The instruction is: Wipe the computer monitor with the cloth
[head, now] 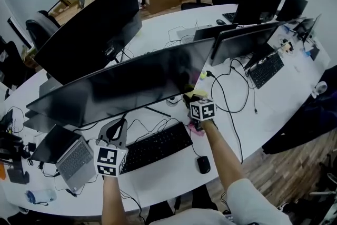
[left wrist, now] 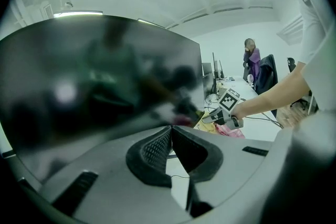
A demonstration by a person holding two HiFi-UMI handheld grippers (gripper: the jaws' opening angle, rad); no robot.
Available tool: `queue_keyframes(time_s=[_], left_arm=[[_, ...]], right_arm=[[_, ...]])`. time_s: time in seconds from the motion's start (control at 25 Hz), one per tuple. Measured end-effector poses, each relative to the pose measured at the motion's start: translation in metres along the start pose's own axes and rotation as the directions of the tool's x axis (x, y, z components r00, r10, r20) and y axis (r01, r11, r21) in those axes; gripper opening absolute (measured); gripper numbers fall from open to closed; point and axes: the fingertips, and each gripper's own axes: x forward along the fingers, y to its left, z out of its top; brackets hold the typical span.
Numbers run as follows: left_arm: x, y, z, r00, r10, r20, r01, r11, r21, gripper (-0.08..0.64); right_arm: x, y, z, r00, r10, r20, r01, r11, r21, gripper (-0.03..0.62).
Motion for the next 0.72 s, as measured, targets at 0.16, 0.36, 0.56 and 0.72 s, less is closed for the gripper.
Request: queue_keyframes(time_s=[0.16, 0.36, 0.56, 0.72], left_arm=[[-0.011, 0.012, -0.007, 1.0, -0.01, 0.009, 0.01, 1.0, 0.01, 0.02], [-0.03, 0.029, -0.02, 1.0, -0.006, 0.015, 0.006, 1.0, 0.007, 0.02], [-0.053, 0.051, -0.036, 1.0, 0.011, 0.018, -0.011, 1.0, 0.001, 0.02], [-0.071, 0.072, -0.042, 0.999, 0.031, 0.024, -0.031, 1.0, 0.004, 0.02]], right_arm=[[0.004, 0.021, 0.0, 1.0, 0.008, 0.016, -0.009, 1.0, 0.005, 0.055], [0.014, 0.052, -0.003, 0.999, 0.024, 0.023, -0.024, 1.0, 0.009, 0.054], [0.026, 0.086, -0.009, 0.999, 0.041, 0.021, -0.042, 0.999, 0.015, 0.055], [0.034, 0.11, -0.012, 0.999, 0.042, 0.02, -0.043, 0.999, 0.023, 0.055]])
